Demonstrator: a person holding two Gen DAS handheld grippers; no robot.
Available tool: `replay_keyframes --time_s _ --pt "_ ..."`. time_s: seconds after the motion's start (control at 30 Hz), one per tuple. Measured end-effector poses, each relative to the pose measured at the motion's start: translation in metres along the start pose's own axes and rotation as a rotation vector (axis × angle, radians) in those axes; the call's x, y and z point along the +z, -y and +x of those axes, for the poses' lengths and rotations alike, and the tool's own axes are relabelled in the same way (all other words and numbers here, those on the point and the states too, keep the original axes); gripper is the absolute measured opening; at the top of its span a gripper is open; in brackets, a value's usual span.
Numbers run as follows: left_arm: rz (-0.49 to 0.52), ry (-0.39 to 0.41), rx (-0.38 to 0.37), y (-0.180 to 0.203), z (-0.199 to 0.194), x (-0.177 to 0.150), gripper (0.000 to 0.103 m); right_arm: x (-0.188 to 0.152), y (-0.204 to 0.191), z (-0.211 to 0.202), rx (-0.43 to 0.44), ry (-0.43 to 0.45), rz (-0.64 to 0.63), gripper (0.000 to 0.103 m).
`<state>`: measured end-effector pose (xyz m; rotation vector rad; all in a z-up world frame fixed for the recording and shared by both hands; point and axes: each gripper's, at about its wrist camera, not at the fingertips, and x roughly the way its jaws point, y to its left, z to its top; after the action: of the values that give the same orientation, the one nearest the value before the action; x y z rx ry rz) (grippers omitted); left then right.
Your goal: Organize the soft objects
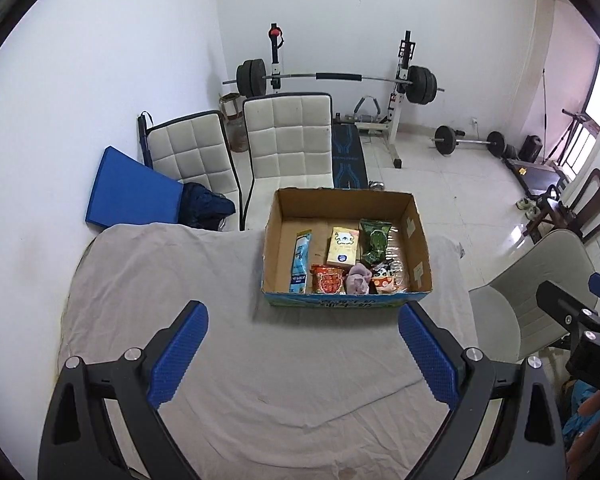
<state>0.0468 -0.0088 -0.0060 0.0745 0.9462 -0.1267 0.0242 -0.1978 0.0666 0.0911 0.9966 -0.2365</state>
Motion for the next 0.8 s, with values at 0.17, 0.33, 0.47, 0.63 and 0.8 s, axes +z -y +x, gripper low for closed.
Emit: replay_keyframes --time_s 0.17,0.33,0.47,0.63,0.8 --pt "-0.018 -0.008 -0.004 -0.002 0.008 0.005 0.098 0.003 -0.003 0.011 -0.005 -0.015 -0.009 0.103" --pt "-0.016 -0.007 0.0 -0.005 0.01 0.008 0.098 0.005 -0.003 0.017 -0.003 -0.019 -0.011 0.103" --pt "-0.02 -0.003 -0.003 -0.006 0.01 0.01 0.098 0.006 -0.003 0.018 -0.002 -0.02 -0.011 0.103" --pt "-0.021 -0.003 -0.004 -0.007 0.012 0.012 0.098 0.007 -0.005 0.019 -0.003 -0.018 -0.013 0.103" --pt "-0.024 -0.002 -0.009 -0.008 0.013 0.015 0.098 0.008 -0.005 0.019 -0.004 -0.022 -0.011 0.103"
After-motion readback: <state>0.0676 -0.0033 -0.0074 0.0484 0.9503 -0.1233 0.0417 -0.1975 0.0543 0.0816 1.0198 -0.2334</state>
